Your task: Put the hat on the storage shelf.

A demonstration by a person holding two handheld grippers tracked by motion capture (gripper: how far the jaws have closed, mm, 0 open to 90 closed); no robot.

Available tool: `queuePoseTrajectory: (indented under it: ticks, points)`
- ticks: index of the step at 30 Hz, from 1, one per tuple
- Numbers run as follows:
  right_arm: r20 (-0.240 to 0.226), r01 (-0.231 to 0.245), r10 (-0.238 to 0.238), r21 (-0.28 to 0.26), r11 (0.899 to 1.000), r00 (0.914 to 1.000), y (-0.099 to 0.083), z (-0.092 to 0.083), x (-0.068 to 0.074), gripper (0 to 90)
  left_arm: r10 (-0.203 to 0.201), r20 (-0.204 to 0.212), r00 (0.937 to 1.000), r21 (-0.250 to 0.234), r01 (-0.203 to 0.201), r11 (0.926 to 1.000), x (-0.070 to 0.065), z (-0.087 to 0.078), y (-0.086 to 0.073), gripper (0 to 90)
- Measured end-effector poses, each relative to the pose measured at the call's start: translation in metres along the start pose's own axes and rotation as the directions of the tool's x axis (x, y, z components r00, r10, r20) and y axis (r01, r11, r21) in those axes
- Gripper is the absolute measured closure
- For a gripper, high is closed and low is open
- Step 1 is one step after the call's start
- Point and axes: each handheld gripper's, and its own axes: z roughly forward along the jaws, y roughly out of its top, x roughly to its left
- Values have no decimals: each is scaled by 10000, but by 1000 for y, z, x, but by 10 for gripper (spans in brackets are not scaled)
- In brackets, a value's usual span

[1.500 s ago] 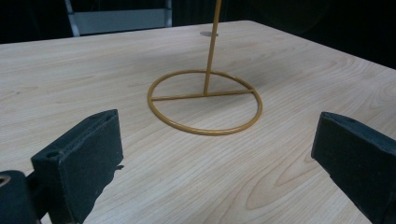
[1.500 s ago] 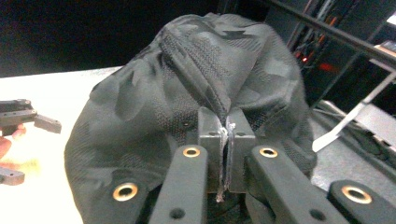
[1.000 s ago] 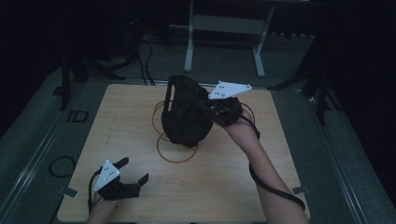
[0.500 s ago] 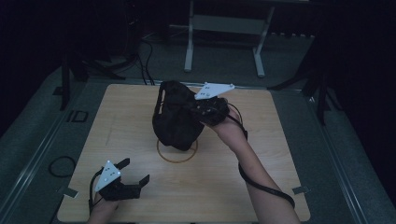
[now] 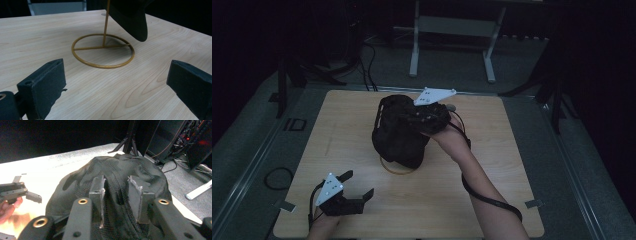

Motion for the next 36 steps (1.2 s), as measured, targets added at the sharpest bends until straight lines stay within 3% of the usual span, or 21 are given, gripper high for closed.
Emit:
queuePoseTrajectory:
  ticks: [15,25,30,34,36]
  points:
    - [49,-39,40,-197,9998,10000,2,-11,-3,534,-69,50,10000,-10,69,10000,1,1,0,27]
    - [-106,-243,243,46,9997,9996,-5,-19,-5,327,-139,29,9999,-47,139,9999,1,1,-1,27]
    - [-451,-473,461,-248,9986,9979,-12,-25,-8,179,-143,0,9999,-30,143,9999,1,1,-1,27]
    - [-713,-691,656,-481,9964,9953,-19,-30,-13,141,-157,7,9999,-41,157,9999,1,0,-1,27]
    - [-620,-644,612,-515,9966,9962,-23,-32,-14,134,-178,13,9998,-26,178,9998,2,0,-2,27]
